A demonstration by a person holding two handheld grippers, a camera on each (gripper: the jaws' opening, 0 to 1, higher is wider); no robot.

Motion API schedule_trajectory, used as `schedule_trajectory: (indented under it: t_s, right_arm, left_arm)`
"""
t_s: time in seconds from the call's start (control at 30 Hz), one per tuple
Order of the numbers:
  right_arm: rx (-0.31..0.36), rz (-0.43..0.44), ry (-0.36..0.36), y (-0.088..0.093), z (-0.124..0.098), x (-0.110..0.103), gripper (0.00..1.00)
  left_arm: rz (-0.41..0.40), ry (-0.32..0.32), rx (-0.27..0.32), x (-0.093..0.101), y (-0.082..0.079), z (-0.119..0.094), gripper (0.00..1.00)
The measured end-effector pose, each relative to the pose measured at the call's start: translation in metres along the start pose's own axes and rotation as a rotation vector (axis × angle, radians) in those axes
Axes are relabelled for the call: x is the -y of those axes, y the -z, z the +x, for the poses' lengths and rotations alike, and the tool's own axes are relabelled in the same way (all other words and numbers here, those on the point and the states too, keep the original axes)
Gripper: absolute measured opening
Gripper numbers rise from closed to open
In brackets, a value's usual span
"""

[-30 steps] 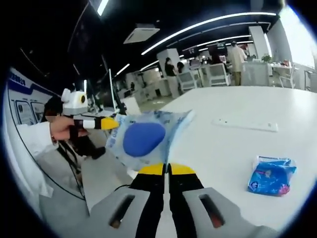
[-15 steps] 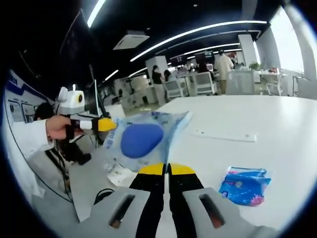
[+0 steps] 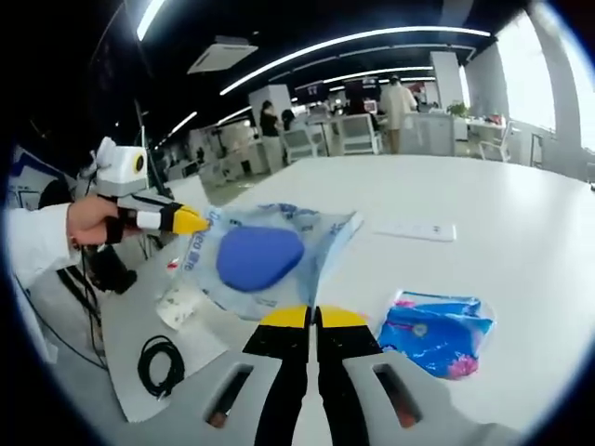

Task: Arrange the tabletop items into an orderly group along one side of the table until the central work area is clear of visible clutter.

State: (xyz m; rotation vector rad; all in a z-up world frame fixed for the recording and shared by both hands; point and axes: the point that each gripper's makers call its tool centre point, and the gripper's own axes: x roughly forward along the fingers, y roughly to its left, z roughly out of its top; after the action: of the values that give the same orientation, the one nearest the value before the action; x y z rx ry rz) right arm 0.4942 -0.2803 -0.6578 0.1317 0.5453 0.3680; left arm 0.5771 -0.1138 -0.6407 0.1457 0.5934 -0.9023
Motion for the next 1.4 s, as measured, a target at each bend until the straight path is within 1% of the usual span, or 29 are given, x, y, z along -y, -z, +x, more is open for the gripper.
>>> schedule_trajectory:
  t_s: [0.07,0.1,0.13,0.17,0.3,0.4,0.67,0.97,1.07,1.4]
  right_arm:
    - [-0.006,0.005,0.003,0.004,0.005,0.004,0.0]
    - [-0.021,0.005,0.007,0.009,0.009,0.007,0.0]
    - [-0.03,0.005,0.012,0.011,0.011,0.008,0.0]
    - [-0.036,0.005,0.015,0.014,0.014,0.011,0.0]
    - [-0.068,-0.003,0.032,0.024,0.026,0.018,0.0]
    - [-0.084,0.014,0.045,0.033,0.034,0.023,0.0]
    - [-0.117,0.042,0.074,0.048,0.047,0.033,0.0]
    - [-0.14,0.073,0.098,0.059,0.057,0.038,0.0]
    - [-0.142,0.069,0.096,0.06,0.058,0.035,0.0]
    - [-0.135,0.08,0.095,0.059,0.059,0.037,0.0]
  left_arm:
    - [-0.006,0.002,-0.016,-0.002,0.005,0.007,0.0]
    - [-0.012,0.005,-0.022,-0.005,0.007,0.013,0.0]
    - [-0.012,0.006,-0.024,-0.005,0.008,0.014,0.0]
    - [-0.01,0.009,-0.035,-0.007,0.011,0.021,0.0]
    - [-0.008,0.008,-0.063,-0.013,0.02,0.037,0.0]
    - [0.008,0.007,-0.091,-0.015,0.028,0.047,0.0]
    - [0.014,0.011,-0.122,-0.023,0.037,0.068,0.0]
    - [-0.013,0.013,-0.141,-0.028,0.048,0.077,0.0]
    - [-0.025,0.01,-0.144,-0.03,0.05,0.078,0.0]
    - [-0.041,0.008,-0.16,-0.034,0.058,0.083,0.01]
